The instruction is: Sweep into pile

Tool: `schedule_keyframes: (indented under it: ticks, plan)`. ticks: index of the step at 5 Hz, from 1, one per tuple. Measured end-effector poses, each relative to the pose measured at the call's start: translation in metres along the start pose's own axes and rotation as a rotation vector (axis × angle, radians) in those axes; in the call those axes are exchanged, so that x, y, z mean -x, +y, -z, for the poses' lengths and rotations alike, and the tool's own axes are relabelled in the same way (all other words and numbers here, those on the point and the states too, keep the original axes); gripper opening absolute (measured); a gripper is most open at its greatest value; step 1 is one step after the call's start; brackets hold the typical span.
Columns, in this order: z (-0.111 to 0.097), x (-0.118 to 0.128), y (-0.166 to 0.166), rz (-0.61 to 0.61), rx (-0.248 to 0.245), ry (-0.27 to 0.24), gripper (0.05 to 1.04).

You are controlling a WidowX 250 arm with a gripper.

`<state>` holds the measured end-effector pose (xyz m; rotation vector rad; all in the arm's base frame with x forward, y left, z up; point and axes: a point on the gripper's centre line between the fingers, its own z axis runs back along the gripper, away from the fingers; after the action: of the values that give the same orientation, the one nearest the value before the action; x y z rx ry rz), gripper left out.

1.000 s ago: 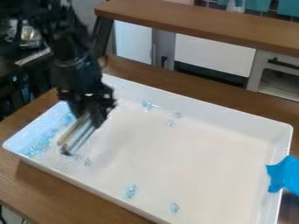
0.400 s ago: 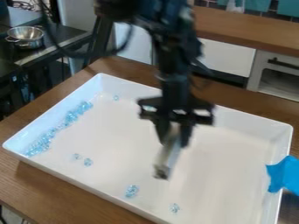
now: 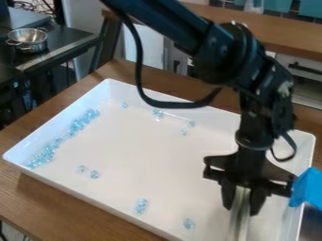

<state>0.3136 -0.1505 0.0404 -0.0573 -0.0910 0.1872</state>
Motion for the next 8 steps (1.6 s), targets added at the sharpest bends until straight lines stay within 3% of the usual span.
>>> schedule_keyframes:
  ticks: [2,3,5,7,8]
  plan:
    - [0.010,0.006,0.026,-0.008,-0.023,-0.051,0.384]
    - [0.008,0.003,0.071,-0.005,-0.048,-0.047,0.384]
    - [0.007,-0.008,0.161,0.007,-0.111,-0.086,0.384]
    - [0.000,-0.012,0.257,0.032,-0.215,-0.145,0.384]
    - [-0.002,-0.011,0.284,0.043,-0.256,-0.136,0.384]
